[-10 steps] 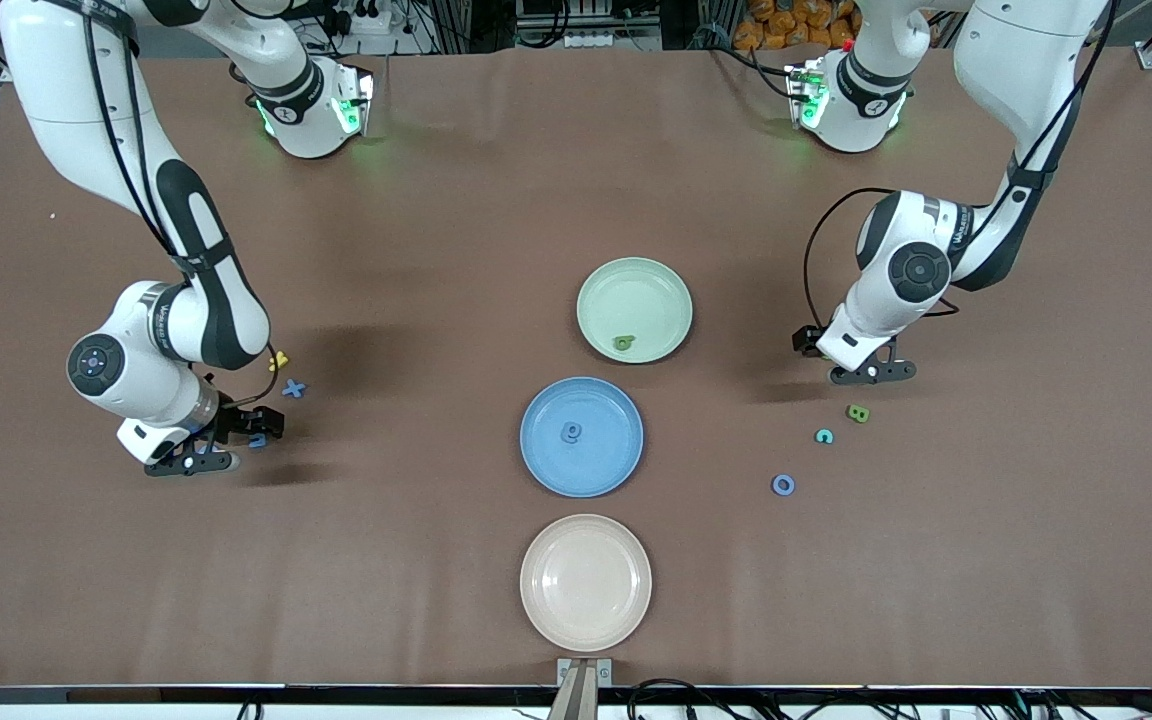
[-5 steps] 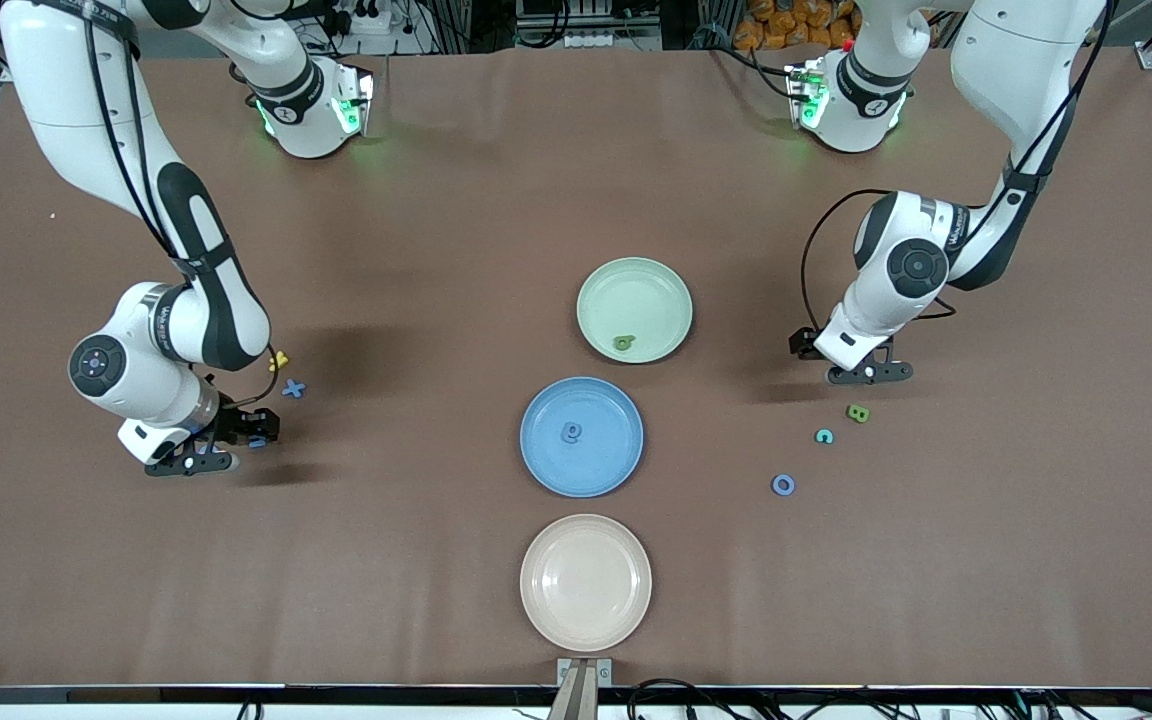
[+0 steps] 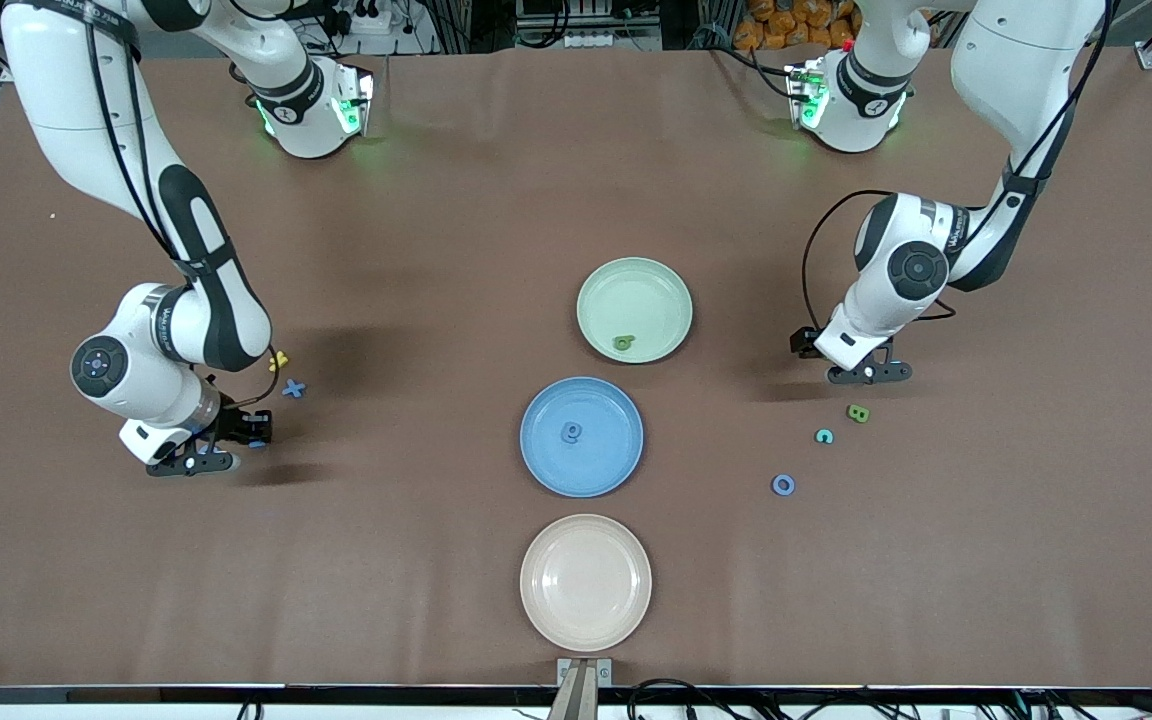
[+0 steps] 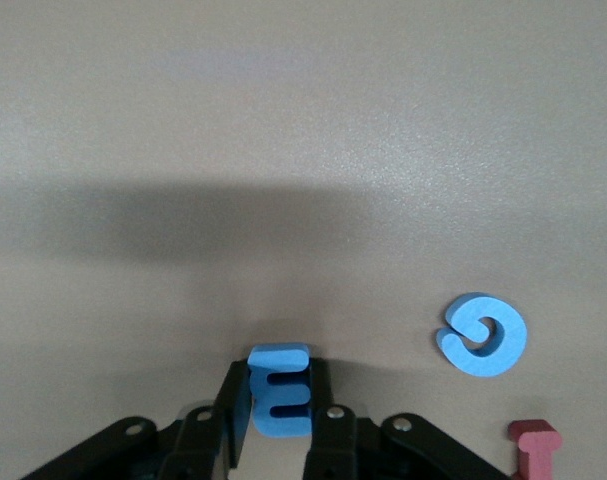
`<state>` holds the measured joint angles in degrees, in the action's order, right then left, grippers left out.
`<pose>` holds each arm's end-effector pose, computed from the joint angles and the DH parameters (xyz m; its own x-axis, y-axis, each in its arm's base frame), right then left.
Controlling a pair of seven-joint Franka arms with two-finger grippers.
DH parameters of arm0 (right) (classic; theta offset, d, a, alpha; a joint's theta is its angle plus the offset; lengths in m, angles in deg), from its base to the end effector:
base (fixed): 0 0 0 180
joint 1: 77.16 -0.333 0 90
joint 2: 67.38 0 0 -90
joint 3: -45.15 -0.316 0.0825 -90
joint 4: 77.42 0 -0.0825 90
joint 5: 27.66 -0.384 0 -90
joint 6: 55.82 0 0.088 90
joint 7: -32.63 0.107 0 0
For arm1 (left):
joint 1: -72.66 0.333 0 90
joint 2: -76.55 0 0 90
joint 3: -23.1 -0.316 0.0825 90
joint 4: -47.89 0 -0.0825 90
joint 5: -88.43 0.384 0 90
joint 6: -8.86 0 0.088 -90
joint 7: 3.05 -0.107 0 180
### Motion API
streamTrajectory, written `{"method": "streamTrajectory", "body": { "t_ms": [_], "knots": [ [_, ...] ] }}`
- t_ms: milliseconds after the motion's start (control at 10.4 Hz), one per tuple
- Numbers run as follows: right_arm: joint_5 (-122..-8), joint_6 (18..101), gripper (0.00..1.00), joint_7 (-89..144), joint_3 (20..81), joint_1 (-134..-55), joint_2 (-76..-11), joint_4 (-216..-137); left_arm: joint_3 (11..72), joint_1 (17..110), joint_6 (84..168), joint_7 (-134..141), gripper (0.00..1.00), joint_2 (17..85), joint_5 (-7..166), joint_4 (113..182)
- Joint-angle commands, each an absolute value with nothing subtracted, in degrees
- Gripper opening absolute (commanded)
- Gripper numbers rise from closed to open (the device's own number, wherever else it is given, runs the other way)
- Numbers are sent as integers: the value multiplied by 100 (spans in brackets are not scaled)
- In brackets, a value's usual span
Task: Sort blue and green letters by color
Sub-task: 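Grasp the green n with the left gripper while the right gripper grasps E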
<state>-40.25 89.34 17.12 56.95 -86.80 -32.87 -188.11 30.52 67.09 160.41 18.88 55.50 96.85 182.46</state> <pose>0.6231 -0.0218 0.1787 0.9958 0.0894 0.0212 0.0896 -0.9960 -0.0068 0.4901 -0.1203 0.1713 0.9979 0.0325 -0.0557 0.0304 -0.9988 -0.0385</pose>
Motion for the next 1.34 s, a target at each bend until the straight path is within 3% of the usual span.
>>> {"method": "streamTrajectory", "body": {
  "t_ms": [0,96,192,958,1246],
  "knots": [
    [-4146,8964,10,1576,5561,-8543,-3284,-18772,3084,6783,16170,1813,97,5537,9775,18306],
    [-4146,8903,7,1585,5561,-8543,-3284,-18702,3084,6783,16170,1856,57,5537,9731,18306],
    [-4146,8816,6,1602,5561,-8551,-3284,-18632,3084,6765,16170,2057,1,5537,9687,18306],
    [-4146,6928,6,2417,5552,-8709,-3293,-17218,3277,6756,16170,2918,0,5607,9669,17973],
    [-4163,6811,6,3891,5430,-9270,-3267,-16927,3723,6695,16170,3803,0,5651,9669,17701]
  ]
}}
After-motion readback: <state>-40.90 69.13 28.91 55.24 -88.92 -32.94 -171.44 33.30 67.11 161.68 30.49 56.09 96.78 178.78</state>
